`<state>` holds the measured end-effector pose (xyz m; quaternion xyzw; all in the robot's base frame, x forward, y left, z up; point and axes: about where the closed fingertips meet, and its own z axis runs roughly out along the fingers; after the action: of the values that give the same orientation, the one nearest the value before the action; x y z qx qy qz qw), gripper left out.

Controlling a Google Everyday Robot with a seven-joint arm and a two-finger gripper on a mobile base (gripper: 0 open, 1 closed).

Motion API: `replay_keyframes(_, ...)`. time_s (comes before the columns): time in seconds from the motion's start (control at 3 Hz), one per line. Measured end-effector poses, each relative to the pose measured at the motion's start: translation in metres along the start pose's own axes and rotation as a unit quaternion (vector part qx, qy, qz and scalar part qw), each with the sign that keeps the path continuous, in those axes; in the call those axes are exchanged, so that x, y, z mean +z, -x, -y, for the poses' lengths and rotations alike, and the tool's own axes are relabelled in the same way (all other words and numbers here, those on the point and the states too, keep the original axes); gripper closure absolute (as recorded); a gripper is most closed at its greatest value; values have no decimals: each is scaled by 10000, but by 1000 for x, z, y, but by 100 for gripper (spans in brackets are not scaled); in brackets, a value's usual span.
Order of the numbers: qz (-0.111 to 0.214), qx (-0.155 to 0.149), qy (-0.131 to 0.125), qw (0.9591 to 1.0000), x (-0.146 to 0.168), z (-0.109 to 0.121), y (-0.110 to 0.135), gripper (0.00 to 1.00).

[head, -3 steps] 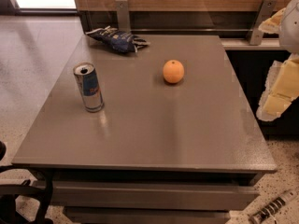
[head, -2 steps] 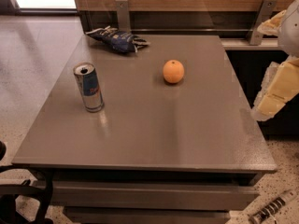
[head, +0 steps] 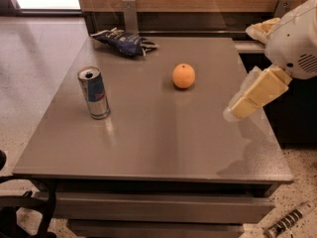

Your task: Pick redbull can

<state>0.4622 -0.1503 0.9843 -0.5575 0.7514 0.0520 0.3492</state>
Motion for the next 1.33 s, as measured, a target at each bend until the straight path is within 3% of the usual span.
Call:
replay_keyframes(0.33, 827, 48, 10, 9966, 26, -2, 23, 0)
replay_keyframes(0.67, 1703, 150, 128, 9852, 55, -11, 47, 0)
replay_keyframes(1.0, 2699, 295, 484, 9612, 85, -29, 92, 0)
replay_keyframes(1.33, 3200, 224, 812, 9437, 102, -42, 133, 0)
